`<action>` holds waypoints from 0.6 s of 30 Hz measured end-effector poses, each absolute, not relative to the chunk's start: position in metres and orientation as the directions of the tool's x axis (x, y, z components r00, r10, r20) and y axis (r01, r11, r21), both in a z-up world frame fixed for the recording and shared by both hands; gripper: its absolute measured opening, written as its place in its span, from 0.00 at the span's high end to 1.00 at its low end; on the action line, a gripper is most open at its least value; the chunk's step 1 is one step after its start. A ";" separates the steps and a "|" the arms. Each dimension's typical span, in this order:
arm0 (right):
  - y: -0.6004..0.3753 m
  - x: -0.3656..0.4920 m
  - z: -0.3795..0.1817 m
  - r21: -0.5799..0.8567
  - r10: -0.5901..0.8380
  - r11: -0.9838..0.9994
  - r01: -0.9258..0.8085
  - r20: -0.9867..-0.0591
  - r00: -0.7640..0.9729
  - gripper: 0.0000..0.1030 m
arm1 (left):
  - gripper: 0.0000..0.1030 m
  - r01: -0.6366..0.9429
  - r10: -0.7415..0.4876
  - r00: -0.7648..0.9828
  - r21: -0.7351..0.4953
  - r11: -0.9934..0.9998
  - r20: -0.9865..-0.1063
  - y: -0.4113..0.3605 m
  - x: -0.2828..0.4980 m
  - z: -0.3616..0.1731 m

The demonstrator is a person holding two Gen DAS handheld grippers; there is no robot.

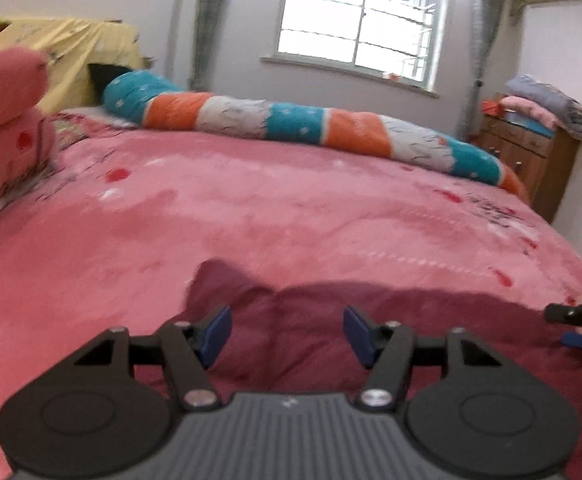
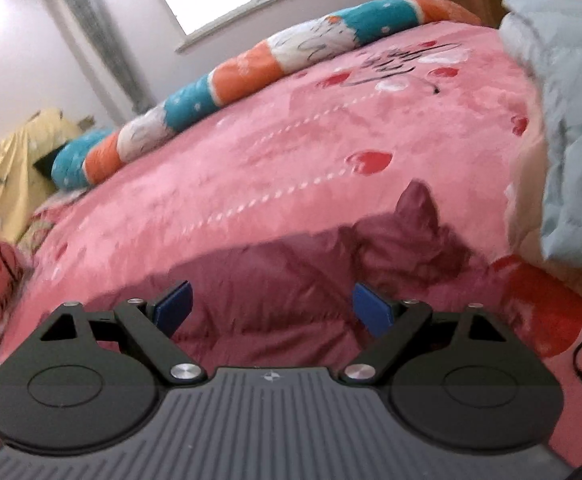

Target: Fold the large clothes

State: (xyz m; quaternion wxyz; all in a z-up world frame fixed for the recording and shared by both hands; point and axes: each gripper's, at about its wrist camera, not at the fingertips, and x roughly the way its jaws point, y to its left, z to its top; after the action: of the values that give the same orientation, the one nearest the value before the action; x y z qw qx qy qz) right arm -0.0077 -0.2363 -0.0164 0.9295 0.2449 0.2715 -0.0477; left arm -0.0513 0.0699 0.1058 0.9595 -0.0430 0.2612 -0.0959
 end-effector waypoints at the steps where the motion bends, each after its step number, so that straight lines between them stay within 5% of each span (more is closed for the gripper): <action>1: -0.238 -0.009 -0.016 0.426 0.037 0.876 0.225 -0.524 0.851 0.00 | 0.39 0.177 -0.225 0.838 -0.142 0.974 -0.497 0.060 -0.045 0.107; 8: -0.234 -0.004 -0.017 0.346 -0.019 0.905 0.249 -0.552 0.834 0.00 | 0.39 0.225 -0.244 0.774 -0.107 0.968 -0.584 -0.003 0.004 0.083; 18: -0.244 0.017 -0.034 0.262 -0.057 0.921 0.290 -0.644 0.763 0.00 | 0.34 0.051 -0.027 0.767 0.019 0.998 -0.641 0.028 0.041 0.040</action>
State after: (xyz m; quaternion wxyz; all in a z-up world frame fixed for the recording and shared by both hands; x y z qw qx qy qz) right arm 0.0165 -0.2444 -0.0339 0.9223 0.1756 0.3312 -0.0940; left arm 0.0405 0.0279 0.0401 0.9399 0.0178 0.3405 -0.0209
